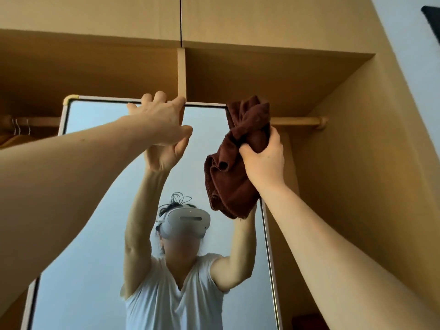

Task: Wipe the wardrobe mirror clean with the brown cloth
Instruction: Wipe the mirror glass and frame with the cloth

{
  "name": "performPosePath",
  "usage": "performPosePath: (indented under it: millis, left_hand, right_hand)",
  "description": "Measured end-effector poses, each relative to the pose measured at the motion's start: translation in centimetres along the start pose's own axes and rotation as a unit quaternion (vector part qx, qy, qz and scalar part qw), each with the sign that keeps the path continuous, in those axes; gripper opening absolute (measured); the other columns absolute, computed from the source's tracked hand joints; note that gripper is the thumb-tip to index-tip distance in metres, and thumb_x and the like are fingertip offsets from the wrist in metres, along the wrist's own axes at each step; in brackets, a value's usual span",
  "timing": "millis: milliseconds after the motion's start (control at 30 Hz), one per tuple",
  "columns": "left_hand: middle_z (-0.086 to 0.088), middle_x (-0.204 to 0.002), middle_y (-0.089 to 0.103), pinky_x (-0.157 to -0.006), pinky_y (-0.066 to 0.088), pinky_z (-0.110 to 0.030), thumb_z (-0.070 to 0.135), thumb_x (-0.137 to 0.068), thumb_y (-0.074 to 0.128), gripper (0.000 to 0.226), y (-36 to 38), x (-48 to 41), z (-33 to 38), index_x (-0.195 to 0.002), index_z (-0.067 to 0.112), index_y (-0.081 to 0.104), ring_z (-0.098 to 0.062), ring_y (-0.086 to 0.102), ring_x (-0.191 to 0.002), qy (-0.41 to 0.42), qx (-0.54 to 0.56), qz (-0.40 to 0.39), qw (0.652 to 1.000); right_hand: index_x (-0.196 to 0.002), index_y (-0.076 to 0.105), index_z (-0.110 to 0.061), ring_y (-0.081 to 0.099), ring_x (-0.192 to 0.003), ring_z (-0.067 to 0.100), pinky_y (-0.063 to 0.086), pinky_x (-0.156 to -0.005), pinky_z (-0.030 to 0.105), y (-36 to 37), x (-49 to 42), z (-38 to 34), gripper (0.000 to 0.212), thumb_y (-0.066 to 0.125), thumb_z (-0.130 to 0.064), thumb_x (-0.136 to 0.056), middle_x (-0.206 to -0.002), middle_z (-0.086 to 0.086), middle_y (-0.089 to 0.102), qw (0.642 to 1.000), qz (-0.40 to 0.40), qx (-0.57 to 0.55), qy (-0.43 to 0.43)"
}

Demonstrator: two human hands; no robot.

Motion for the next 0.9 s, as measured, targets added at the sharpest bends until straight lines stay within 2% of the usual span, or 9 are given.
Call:
performPosePath:
  millis: [100,233,300,367,467,567,667,800,900]
  left_hand:
    - [-0.013,-0.144,0.035,-0.1,0.031,-0.062,0.059,-0.085,0.055,0.07,-0.1,0.0,-0.1,-0.143,0.03,0.027,-0.04,0.029,-0.133,0.008,-0.009,-0.006,1.0]
    - [-0.012,-0.145,0.034,-0.102,0.03,-0.063,0.06,-0.085,0.054,0.072,0.1,0.0,-0.2,-0.143,0.031,0.025,-0.039,0.028,-0.134,0.011,-0.011,-0.004,1.0]
    - [-0.012,-0.146,0.034,-0.104,0.028,-0.063,0.061,-0.085,0.053,0.072,0.1,0.0,-0.3,-0.144,0.031,0.024,-0.038,0.027,-0.135,0.013,-0.01,-0.004,1.0]
    - [-0.011,-0.146,0.033,-0.105,0.026,-0.064,0.062,-0.085,0.051,0.072,0.2,0.0,-0.3,-0.144,0.031,0.023,-0.037,0.026,-0.135,0.015,-0.014,-0.004,1.0]
    - [-0.01,-0.147,0.032,-0.106,0.024,-0.064,0.061,-0.086,0.051,0.073,0.1,-0.1,-0.3,-0.145,0.032,0.021,-0.036,0.025,-0.135,0.013,-0.017,-0.006,1.0]
    - [-0.01,-0.146,0.033,-0.103,0.028,-0.062,0.059,-0.086,0.054,0.072,-0.2,0.1,-0.2,-0.145,0.032,0.023,-0.038,0.026,-0.135,0.01,-0.004,-0.019,1.0]
    - [-0.011,-0.147,0.032,-0.103,0.031,-0.06,0.056,-0.087,0.055,0.072,-0.3,0.1,-0.1,-0.145,0.031,0.023,-0.038,0.027,-0.135,0.005,0.017,-0.038,0.999]
    - [-0.01,-0.156,0.016,-0.109,0.019,-0.064,0.056,-0.088,0.054,0.075,-0.8,0.8,1.1,-0.148,0.027,0.019,-0.037,0.008,-0.144,0.015,-0.031,-0.024,0.999]
    - [-0.006,-0.16,-0.004,-0.111,0.012,-0.063,0.055,-0.088,0.051,0.079,0.2,2.8,4.6,-0.15,0.032,0.009,-0.03,-0.006,-0.146,0.092,-0.014,-0.014,0.996]
  right_hand:
    - [-0.14,0.034,-0.023,0.052,-0.112,0.025,0.044,-0.095,0.036,-0.4,-0.8,-0.4,0.065,0.065,-0.028,-0.083,-0.13,0.006,0.045,0.999,-0.021,0.025,0.034]
    - [-0.142,0.029,-0.019,0.041,-0.12,0.034,0.04,-0.095,0.046,1.4,-3.8,-3.1,0.073,0.063,-0.044,-0.082,-0.133,0.011,0.039,0.973,-0.041,0.229,-0.008]
    - [-0.138,0.032,-0.016,0.04,-0.12,0.035,0.038,-0.095,0.047,2.5,-5.3,-4.1,0.072,0.061,-0.05,-0.082,-0.131,0.011,0.04,0.96,-0.036,0.276,-0.024]
    - [-0.132,0.038,-0.013,0.044,-0.118,0.036,0.04,-0.092,0.043,3.0,-7.0,-4.5,0.065,0.06,-0.049,-0.083,-0.13,0.012,0.044,0.97,-0.039,0.239,0.012]
    - [-0.13,0.045,-0.006,0.053,-0.116,0.033,0.044,-0.087,0.036,1.8,-9.1,-3.8,0.057,0.06,-0.039,-0.086,-0.13,0.015,0.052,0.993,-0.002,0.014,0.115]
    - [-0.138,0.038,-0.005,0.053,-0.116,0.033,0.045,-0.088,0.037,-1.2,-9.3,-2.0,0.057,0.055,-0.035,-0.092,-0.134,0.013,0.05,0.962,0.068,-0.155,0.216]
    - [-0.134,0.043,-0.007,0.057,-0.107,0.03,0.047,-0.087,0.037,-2.3,-8.6,-0.8,0.043,0.049,-0.025,-0.096,-0.129,0.015,0.055,0.957,-0.006,-0.167,0.238]
    - [-0.11,0.059,-0.011,0.064,-0.083,0.019,0.051,-0.068,0.029,-0.4,-6.0,-1.0,0.033,0.069,-0.024,-0.081,-0.104,0.008,0.066,0.975,-0.043,-0.133,0.174]
    - [-0.115,0.058,-0.017,0.064,-0.092,0.024,0.054,-0.082,0.038,0.0,-4.7,-0.5,0.048,0.072,-0.031,-0.071,-0.105,0.004,0.066,0.98,-0.028,-0.1,0.169]
Point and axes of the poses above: each hand's wrist, its own x-axis away from the middle knuckle, its own y-axis out of the palm, z = x × y, the point moved 2 cm from there along -x, towards the middle knuckle
